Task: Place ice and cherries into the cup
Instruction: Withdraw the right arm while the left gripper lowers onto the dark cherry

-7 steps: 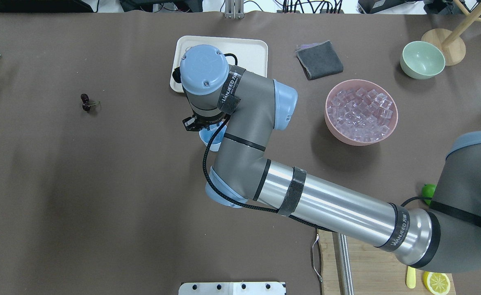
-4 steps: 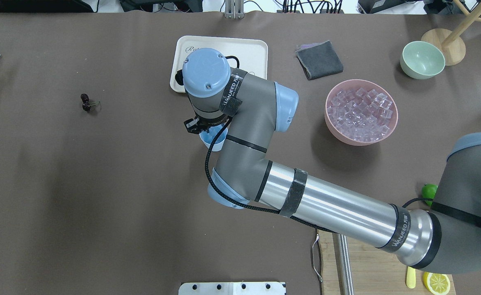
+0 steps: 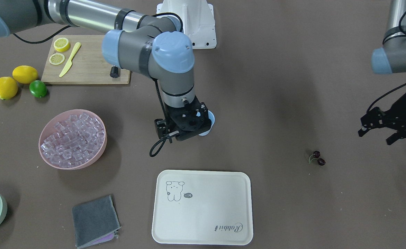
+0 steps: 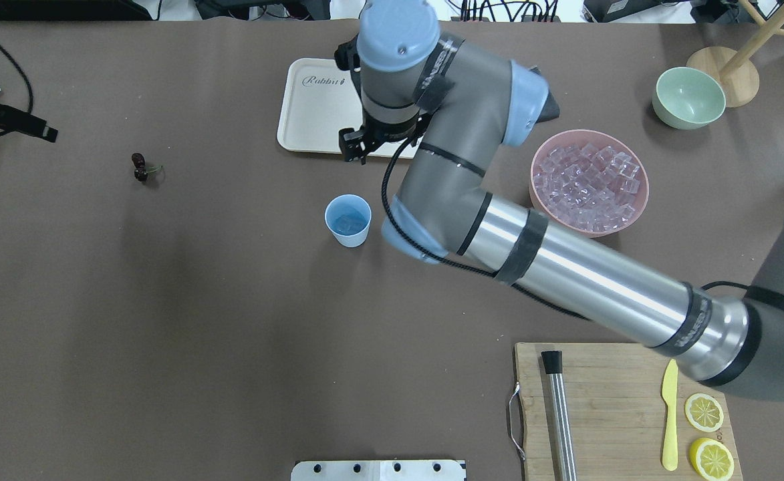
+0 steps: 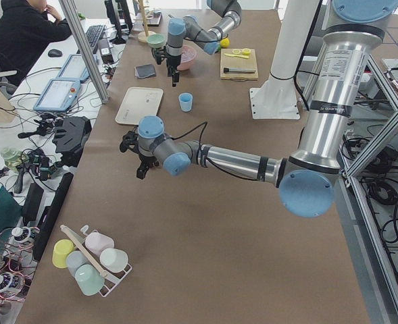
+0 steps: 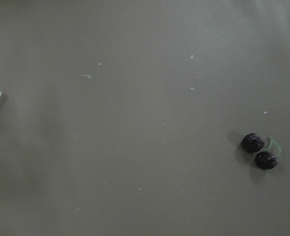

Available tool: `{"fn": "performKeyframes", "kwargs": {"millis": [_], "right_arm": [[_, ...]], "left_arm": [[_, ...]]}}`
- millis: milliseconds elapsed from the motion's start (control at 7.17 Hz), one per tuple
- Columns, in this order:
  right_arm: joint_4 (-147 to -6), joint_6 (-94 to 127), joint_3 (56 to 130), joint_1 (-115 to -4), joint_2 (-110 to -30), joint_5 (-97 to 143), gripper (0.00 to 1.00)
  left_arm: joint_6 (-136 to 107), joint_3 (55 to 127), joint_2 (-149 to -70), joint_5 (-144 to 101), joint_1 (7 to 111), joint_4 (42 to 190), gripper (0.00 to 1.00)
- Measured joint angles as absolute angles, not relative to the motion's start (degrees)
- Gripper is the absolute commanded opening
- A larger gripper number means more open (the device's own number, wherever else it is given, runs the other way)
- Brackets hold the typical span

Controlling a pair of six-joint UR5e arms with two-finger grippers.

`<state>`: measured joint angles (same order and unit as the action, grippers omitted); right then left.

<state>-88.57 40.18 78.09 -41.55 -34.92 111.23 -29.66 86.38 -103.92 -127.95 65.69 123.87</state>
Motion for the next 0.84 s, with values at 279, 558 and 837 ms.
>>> {"fn": "performKeyframes", "kwargs": {"millis": [279,558,837], "right_arm": [[-88.64,26.41,83.31,-54.81,-44.66,123.13,0.90],[-88.59,5.58,86.31,-67.49,-56.91,130.56,0.91],[-88.66,-11.27,87.79,-78.41,-66.42,135.99,0.91]], "left_arm": [[-35.22,82.86,-109.21,-122.02,57.19,123.79,0.97],[-36.97,79.48,-111.36,-119.98,53.80,125.48,0.97],[-37.36,78.73,-111.45,-119.53,53.06,125.89,0.97]]}}
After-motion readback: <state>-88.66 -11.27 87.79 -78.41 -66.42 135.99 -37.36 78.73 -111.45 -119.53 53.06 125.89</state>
